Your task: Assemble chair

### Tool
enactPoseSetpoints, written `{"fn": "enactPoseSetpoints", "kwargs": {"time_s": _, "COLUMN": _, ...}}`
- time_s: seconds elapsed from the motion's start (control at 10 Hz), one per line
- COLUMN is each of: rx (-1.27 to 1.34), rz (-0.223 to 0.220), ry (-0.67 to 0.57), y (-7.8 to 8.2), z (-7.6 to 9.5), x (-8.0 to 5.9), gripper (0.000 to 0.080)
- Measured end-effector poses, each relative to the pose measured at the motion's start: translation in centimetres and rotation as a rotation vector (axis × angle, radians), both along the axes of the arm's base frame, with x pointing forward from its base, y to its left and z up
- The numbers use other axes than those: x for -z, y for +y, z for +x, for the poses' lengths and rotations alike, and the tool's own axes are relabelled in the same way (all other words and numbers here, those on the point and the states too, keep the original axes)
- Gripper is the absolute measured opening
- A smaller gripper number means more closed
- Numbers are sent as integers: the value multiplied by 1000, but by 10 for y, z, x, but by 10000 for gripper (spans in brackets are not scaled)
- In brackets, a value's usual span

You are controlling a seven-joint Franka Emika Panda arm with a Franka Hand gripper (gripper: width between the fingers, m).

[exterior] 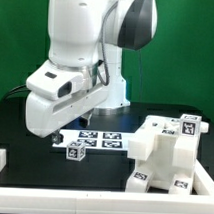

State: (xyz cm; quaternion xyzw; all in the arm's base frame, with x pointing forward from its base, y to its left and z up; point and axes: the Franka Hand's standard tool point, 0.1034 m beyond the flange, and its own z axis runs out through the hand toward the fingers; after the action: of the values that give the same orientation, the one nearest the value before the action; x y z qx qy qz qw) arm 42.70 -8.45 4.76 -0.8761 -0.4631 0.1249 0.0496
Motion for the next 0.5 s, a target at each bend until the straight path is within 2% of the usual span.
{"fn": "enactPoseSetpoints", "kwargs": {"time_s": 0.1, "rx": -114, "rz": 35, "ry": -44, "y": -7, "z": 3, "x": 0, "gripper": 649}}
{"fn": "enactPoseSetpoints", "kwargs": {"time_s": 0.2, "rx": -126, "rz": 33, "ry": -75, "y": -15, "z": 2, "x": 1, "gripper": 649}}
{"fn": "enactPoseSetpoints", "kwargs": {"time_s": 0.5, "rx": -100, "rz": 22, "ry": -61, "y": -15, "z": 0, "x": 2, "gripper": 649}}
